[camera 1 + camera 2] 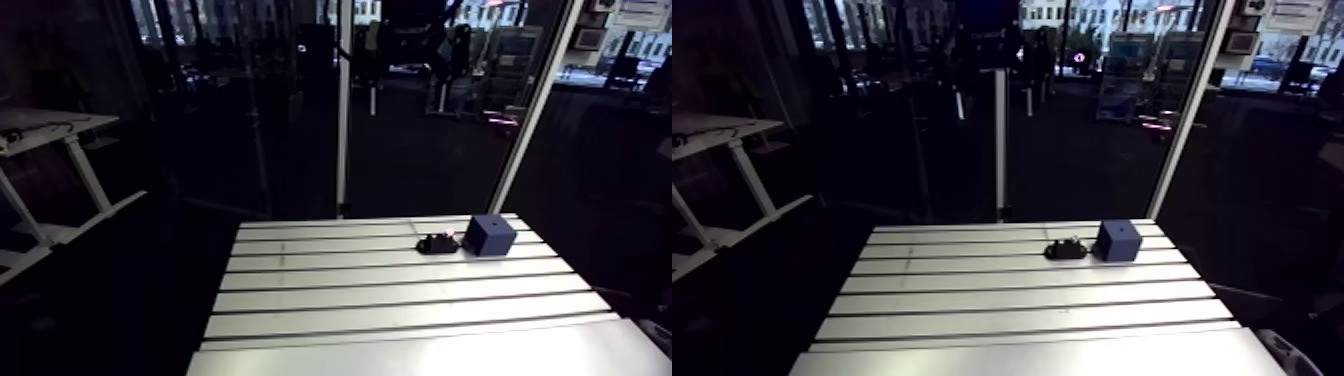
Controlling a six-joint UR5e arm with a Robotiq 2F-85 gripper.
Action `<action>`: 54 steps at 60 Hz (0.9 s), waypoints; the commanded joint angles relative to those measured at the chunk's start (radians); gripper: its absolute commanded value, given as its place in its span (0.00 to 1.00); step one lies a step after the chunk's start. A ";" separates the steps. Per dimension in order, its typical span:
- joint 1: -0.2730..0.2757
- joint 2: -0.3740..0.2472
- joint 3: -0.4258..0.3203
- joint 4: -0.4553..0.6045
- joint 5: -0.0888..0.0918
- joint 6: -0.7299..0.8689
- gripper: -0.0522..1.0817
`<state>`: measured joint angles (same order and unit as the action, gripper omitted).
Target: Pick up the M10 bolt and insert it into the hole until fully seated.
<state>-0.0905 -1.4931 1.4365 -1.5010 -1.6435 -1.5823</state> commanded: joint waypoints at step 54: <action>0.002 -0.009 -0.011 0.002 0.012 -0.006 0.05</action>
<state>-0.0839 -1.5014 1.4321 -1.4979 -1.6297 -1.5858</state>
